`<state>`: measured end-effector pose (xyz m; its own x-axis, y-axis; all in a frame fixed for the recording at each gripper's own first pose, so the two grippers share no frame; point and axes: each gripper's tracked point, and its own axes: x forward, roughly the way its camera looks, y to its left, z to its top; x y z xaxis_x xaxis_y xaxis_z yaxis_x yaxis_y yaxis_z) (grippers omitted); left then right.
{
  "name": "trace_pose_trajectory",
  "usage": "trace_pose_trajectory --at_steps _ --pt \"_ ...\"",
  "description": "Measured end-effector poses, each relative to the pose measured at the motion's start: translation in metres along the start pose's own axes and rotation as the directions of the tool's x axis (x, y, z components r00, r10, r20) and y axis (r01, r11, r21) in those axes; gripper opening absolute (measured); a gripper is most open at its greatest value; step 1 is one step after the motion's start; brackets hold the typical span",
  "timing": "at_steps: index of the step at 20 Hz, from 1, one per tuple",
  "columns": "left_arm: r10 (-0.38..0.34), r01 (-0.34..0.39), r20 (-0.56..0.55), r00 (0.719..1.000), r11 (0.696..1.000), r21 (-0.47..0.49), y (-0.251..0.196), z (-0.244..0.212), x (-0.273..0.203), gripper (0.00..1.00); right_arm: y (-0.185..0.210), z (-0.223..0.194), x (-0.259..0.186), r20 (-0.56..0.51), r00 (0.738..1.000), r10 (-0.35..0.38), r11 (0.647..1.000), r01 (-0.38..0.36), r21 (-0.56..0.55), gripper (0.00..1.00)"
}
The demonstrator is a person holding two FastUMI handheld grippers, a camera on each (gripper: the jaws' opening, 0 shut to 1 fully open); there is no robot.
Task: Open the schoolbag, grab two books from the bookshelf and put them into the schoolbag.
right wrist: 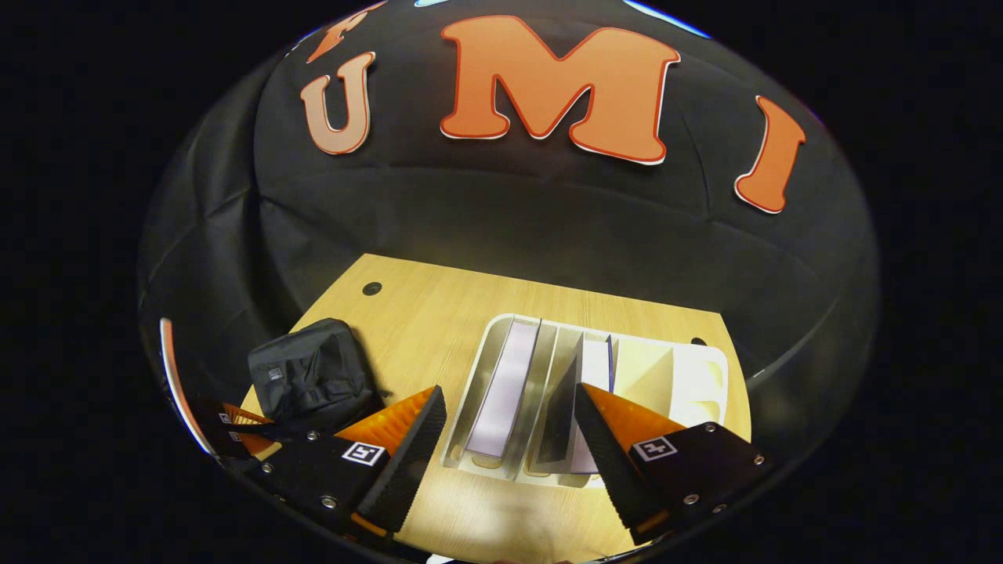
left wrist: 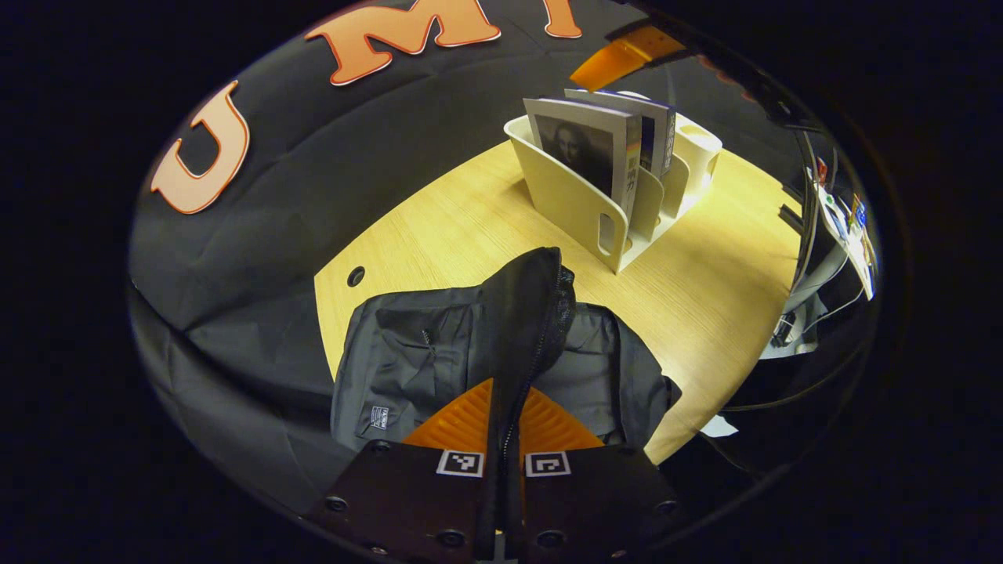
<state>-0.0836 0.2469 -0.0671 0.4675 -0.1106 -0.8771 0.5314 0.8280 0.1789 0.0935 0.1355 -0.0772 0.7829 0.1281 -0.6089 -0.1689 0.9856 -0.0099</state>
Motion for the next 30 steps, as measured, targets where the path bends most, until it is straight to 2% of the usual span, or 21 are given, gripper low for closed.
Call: trace_pose_trajectory --at_steps 6,9,11,14,19,24,26,28,29,30 --pt "-0.113 0.113 -0.028 0.993 0.994 0.011 0.029 0.015 -0.018 0.06 0.012 0.010 0.017 -0.106 0.994 -0.010 1.000 0.011 0.017 0.99" --pt "-0.150 0.151 -0.018 0.989 0.988 0.023 0.045 0.026 -0.028 0.06 0.025 0.007 0.024 -0.174 0.984 0.047 0.996 -0.032 0.089 0.98" --pt "-0.171 0.172 -0.012 0.985 0.984 0.038 0.050 0.032 -0.036 0.05 0.022 0.004 0.029 -0.231 0.972 0.035 0.995 -0.013 0.095 0.98" --pt "-0.208 0.209 -0.020 0.978 0.976 0.066 0.054 0.035 -0.043 0.05 0.011 0.002 0.039 -0.294 0.956 -0.023 0.998 0.041 0.055 0.97" --pt "-0.241 0.243 -0.037 0.970 0.968 0.058 0.062 0.043 -0.045 0.05 0.015 -0.015 0.058 -0.429 0.903 -0.007 0.997 0.037 0.062 0.96" --pt "-0.258 0.260 -0.045 0.965 0.965 0.048 0.065 0.047 -0.042 0.05 0.003 -0.032 0.084 -0.532 0.846 -0.045 0.992 0.101 0.077 0.82" --pt "-0.266 0.268 -0.048 0.963 0.962 0.046 0.062 0.047 -0.039 0.05 0.004 -0.036 0.090 -0.565 0.824 -0.037 0.987 0.117 0.107 0.72" --pt "-0.265 0.267 -0.053 0.963 0.963 0.045 0.059 0.045 -0.038 0.05 0.006 -0.036 0.092 -0.593 0.805 -0.022 0.979 0.136 0.150 0.59" --pt "-0.266 0.269 -0.056 0.962 0.962 0.045 0.059 0.045 -0.038 0.05 0.009 -0.036 0.096 -0.601 0.799 -0.005 0.974 0.141 0.180 0.47" --pt "-0.269 0.271 -0.057 0.961 0.962 0.040 0.059 0.045 -0.037 0.05 0.011 -0.034 0.094 -0.608 0.794 0.005 0.970 0.144 0.196 0.47"
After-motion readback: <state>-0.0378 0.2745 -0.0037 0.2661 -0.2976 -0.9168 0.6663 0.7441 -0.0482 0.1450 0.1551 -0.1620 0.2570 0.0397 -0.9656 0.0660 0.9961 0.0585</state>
